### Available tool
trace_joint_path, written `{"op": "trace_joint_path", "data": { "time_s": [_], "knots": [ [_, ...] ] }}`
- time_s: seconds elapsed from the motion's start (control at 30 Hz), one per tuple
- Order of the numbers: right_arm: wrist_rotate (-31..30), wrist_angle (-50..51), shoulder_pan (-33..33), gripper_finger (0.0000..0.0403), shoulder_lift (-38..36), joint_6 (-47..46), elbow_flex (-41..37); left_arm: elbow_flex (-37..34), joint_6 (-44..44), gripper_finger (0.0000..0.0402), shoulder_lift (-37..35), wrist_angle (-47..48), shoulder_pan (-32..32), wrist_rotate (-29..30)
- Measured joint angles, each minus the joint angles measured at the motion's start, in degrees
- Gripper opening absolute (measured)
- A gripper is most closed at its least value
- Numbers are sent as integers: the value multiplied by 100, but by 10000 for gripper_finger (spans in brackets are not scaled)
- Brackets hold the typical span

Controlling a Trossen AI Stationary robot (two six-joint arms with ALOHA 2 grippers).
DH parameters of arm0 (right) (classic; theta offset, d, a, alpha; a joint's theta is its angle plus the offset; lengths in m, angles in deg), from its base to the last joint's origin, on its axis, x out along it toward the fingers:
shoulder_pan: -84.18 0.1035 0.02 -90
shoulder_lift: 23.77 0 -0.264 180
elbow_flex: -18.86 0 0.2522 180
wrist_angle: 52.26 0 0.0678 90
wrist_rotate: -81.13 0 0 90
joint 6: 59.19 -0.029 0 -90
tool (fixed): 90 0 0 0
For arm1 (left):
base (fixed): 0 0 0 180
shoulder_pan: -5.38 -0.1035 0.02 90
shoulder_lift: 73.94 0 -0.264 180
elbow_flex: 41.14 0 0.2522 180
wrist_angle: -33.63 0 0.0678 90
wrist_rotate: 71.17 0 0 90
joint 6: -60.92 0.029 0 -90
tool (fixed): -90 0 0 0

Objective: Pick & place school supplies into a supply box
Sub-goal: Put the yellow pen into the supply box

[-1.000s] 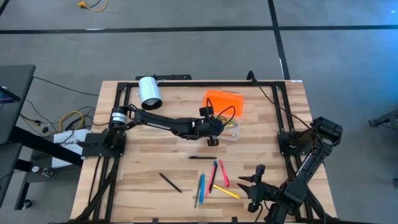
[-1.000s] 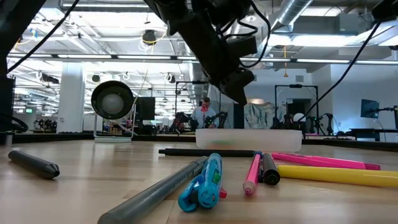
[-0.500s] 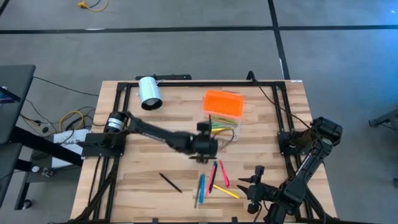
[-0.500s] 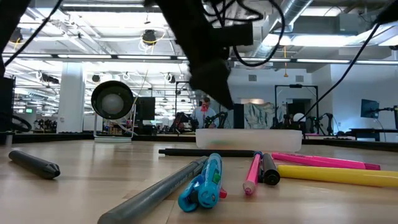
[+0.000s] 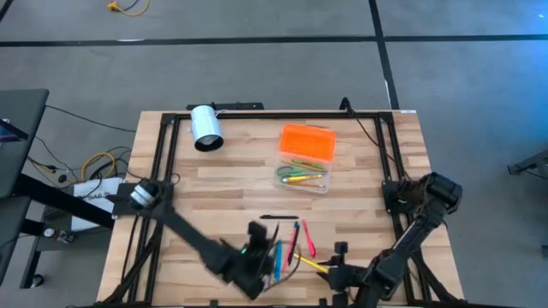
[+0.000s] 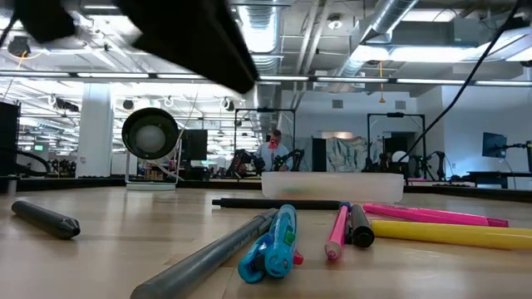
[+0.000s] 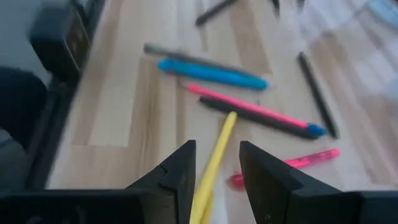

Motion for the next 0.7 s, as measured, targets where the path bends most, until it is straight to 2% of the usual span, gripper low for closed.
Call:
{"op": "trace_joint_path", "data": {
  "time_s": [0.17,0.4,0.53,0.7],
  "knots": [
    [27,-101,-251,118,309,7,-2,0,-701,80,0,301,843,1134],
    [621,-318,-506,118,369,20,-2,0,-2404,80,2,1299,1705,2472],
    [750,-343,-529,118,369,18,-2,-100,-3307,80,3,1659,1995,2842],
    [845,-350,-556,118,451,17,2,-247,-3814,80,9,1684,2174,2917]
  ]
}}
